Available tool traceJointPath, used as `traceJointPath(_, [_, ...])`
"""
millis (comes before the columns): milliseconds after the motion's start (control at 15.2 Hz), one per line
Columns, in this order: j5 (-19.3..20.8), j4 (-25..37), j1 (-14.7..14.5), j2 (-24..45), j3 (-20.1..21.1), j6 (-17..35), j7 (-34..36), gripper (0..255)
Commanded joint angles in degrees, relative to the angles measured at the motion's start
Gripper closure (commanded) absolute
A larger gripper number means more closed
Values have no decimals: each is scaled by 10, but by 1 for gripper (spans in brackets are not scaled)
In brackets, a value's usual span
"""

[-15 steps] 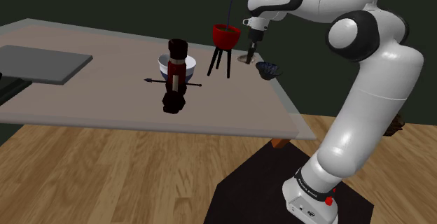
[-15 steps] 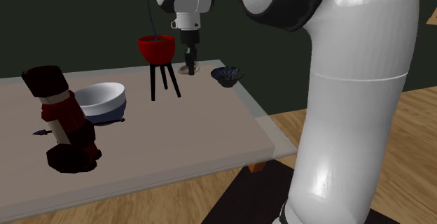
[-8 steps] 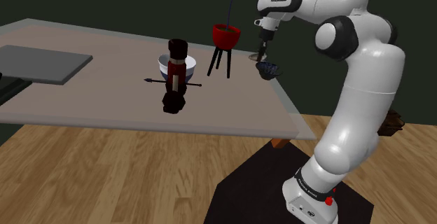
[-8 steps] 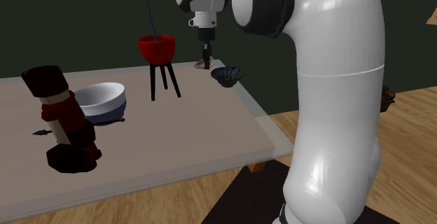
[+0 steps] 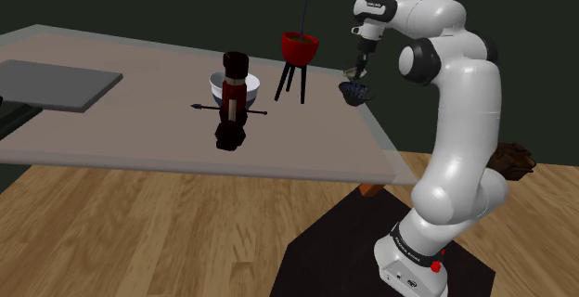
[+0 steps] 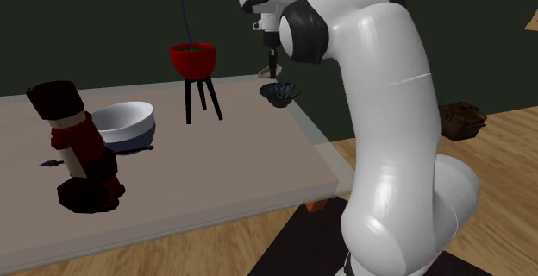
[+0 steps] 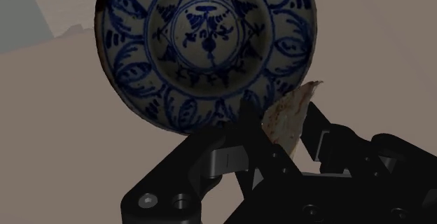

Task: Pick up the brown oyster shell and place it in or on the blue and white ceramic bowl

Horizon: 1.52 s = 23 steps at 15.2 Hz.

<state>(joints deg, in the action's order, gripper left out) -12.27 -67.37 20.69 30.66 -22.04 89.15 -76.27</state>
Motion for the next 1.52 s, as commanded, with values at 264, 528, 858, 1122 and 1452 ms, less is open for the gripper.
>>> traceJointPath(264, [-23,135,64,92,2,-45,-35,255])
traceJointPath(528, [-21,87,55,82,1,-8,-39,255])
traceJointPath(858, [-20,40,47,78,1,34,-43,255])
traceJointPath(1122, [-21,32,46,78,1,40,-43,255])
traceJointPath(1452, [-21,32,46,78,1,41,-43,0])
